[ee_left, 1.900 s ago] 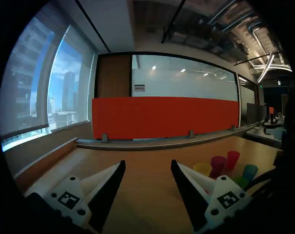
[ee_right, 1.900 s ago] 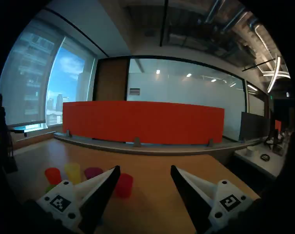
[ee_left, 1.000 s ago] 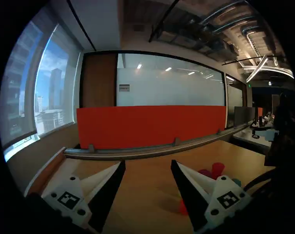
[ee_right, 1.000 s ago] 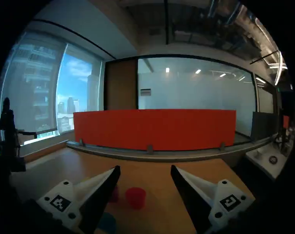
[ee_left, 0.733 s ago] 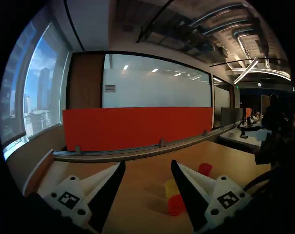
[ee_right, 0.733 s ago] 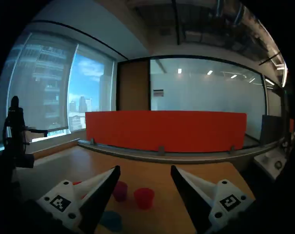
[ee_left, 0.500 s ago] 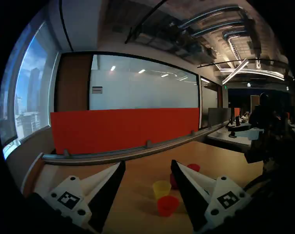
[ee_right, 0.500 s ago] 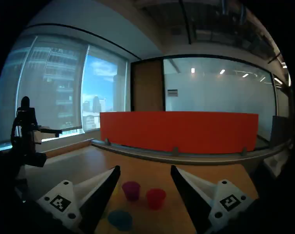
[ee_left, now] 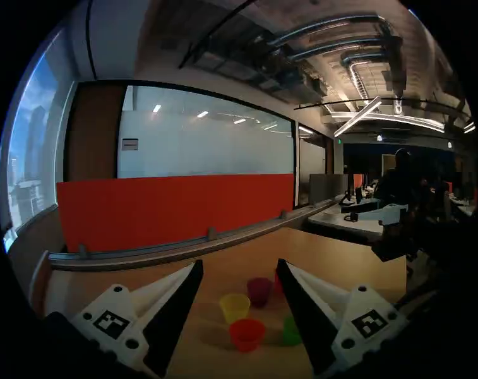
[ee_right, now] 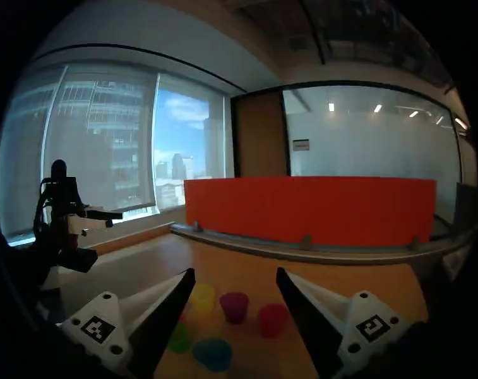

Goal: Pour water

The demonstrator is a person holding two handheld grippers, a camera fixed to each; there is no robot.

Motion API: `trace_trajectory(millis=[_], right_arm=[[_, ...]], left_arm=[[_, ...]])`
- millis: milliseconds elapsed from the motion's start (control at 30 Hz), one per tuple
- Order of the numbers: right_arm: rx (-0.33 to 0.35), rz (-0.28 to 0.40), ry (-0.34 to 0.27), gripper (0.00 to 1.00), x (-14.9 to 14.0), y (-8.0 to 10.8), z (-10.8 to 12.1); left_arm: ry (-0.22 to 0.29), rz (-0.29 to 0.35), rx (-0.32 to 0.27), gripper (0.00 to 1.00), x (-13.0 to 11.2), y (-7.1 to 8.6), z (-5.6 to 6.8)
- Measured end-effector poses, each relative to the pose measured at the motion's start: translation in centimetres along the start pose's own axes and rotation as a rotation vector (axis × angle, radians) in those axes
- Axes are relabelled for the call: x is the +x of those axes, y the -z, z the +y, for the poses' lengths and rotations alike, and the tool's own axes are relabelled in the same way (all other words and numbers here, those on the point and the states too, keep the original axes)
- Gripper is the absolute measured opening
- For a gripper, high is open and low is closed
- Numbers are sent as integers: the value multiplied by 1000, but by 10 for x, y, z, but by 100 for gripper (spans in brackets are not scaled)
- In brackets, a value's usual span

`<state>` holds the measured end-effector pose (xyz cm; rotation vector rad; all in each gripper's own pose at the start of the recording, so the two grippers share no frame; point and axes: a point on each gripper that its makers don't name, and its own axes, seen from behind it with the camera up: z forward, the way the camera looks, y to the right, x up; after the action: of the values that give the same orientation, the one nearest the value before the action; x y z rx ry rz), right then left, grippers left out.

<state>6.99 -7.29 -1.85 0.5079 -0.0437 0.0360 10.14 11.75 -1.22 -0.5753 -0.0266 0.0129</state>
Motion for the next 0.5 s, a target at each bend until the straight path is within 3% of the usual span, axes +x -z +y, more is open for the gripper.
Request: trace_trajectory(millis=[500], right_arm=[[66,-140,41,100,-34,1,-15]], left_arm=[[-13,-99,-114,86,-29,-4,26]])
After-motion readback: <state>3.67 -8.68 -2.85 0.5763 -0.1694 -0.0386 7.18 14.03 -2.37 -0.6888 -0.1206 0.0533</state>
